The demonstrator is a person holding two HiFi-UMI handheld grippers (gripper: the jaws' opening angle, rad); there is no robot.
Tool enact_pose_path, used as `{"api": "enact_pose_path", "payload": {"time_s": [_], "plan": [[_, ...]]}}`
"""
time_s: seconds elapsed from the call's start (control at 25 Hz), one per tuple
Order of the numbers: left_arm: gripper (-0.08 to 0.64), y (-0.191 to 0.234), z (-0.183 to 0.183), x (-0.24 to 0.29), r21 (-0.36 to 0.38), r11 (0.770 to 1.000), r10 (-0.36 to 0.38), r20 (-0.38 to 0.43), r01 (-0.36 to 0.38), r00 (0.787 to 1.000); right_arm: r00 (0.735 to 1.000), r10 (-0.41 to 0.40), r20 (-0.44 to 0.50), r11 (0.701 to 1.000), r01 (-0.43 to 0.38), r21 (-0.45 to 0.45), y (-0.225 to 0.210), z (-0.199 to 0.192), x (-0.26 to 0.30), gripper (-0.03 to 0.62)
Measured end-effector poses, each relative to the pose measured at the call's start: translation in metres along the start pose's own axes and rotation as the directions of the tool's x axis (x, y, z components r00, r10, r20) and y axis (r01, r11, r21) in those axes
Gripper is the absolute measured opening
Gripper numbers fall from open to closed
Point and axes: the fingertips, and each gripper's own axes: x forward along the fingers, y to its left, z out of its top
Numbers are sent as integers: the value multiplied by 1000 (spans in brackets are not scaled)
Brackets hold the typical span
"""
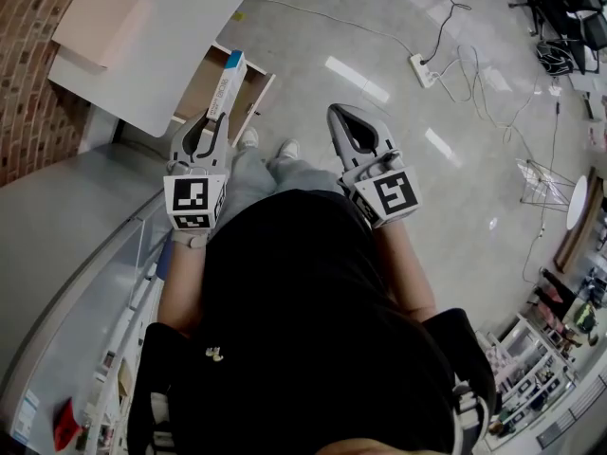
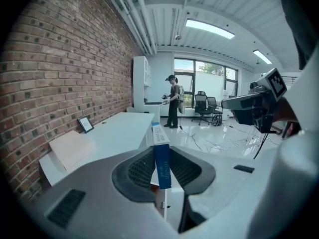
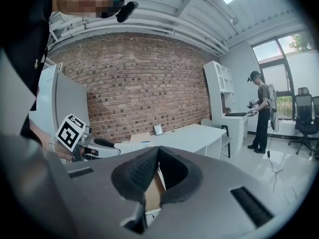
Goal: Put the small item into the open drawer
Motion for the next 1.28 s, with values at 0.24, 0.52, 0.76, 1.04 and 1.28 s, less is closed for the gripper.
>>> {"api": "enact_pose_path", "payload": {"time_s": [0.24, 0.52, 0.76, 1.04, 1.28], "plan": [[91, 13, -38, 38, 2, 999, -54, -118, 54, 992, 998, -55, -27, 998, 55, 19, -4, -3, 13, 11], [91, 27, -101, 80, 49, 990, -115, -278, 134, 954, 988, -139, -68, 989, 142, 39, -8, -13, 24, 11], [91, 36, -140, 107, 92, 979, -133, -397, 183, 908, 974, -194, -118, 979, 200, 45, -12, -14, 25, 11], [91, 38, -210, 145, 117, 961, -158, -516, 252, 842, 955, -235, -182, 967, 248, 52, -10, -45, 33, 11], [92, 44, -257, 169, 130, 951, -143, -621, 282, 771, 940, -253, -229, 959, 275, 68, -11, -55, 32, 12]]}}
